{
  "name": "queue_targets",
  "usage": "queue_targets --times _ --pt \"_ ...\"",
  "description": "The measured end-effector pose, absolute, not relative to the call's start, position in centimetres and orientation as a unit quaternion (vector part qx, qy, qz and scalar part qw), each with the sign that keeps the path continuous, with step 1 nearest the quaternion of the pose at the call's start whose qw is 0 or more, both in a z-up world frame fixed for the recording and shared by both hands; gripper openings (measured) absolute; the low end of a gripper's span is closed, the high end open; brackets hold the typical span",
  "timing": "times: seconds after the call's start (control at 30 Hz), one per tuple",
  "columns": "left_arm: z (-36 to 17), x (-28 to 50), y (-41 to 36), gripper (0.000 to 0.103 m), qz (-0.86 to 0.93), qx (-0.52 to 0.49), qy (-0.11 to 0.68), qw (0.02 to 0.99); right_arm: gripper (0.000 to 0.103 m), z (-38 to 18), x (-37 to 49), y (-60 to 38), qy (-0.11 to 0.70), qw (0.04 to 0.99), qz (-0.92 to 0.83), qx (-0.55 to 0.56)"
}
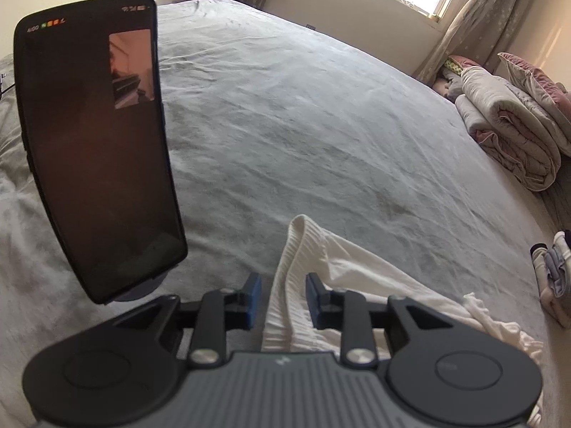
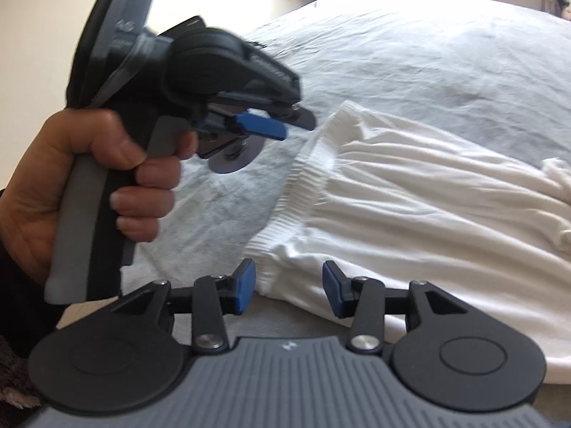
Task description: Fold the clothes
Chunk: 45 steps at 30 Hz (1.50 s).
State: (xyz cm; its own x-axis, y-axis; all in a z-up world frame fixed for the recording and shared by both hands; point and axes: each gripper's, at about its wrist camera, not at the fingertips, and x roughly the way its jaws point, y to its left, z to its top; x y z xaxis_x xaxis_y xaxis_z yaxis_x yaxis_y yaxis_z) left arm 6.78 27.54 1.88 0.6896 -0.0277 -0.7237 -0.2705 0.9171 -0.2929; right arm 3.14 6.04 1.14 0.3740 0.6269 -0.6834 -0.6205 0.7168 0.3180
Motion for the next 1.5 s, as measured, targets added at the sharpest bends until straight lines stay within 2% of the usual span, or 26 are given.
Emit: queue_targets --times 0.2,0.47,0.57,1.13,1.2,1.27,1.33,1.4,1.5 --pt "2.1 6.3 25.1 0.031 0.044 -0.182 0.391 0.901 0.05 1.7 3.7 1.4 0.395 0.863 0.316 -0.012" --pt "1.7 6.6 21.6 0.055 0.012 -0.187 0.403 0.896 0.054 2.4 6.1 -6.2 0.375 0.897 0.232 -0.022" --pt "1.5 7.1 20.1 0.061 -0.005 -0.19 0.407 0.894 0.055 2.3 6.7 -8.5 0.367 0.906 0.209 -0.029" --pt "-1.5 9.0 10.6 0.062 -0.103 -0.095 0.419 0.897 0.054 -1.0 8.2 -11.5 0.302 0.922 0.203 -0.133" --pt "-1.8 9.2 9.8 0.062 -0.112 -0.088 0.416 0.898 0.049 -1.2 8.3 -11.7 0.288 0.927 0.191 -0.144" --pt "-2.2 9.4 9.2 0.062 -0.12 -0.081 0.414 0.899 0.02 -1.3 8.5 -12.1 0.277 0.931 0.184 -0.153" --pt "-2.6 9.6 8.7 0.062 -0.121 -0.078 0.413 0.9 0.009 -1.1 8.7 -12.9 0.267 0.934 0.177 -0.159" --pt "-2.7 9.8 8.4 0.062 -0.119 -0.075 0.41 0.901 0.004 -0.8 8.8 -13.7 0.257 0.937 0.17 -0.161" --pt "-2.8 10.0 8.3 0.062 -0.116 -0.077 0.406 0.903 0.002 -0.1 9.5 -15.2 0.251 0.944 0.155 -0.148"
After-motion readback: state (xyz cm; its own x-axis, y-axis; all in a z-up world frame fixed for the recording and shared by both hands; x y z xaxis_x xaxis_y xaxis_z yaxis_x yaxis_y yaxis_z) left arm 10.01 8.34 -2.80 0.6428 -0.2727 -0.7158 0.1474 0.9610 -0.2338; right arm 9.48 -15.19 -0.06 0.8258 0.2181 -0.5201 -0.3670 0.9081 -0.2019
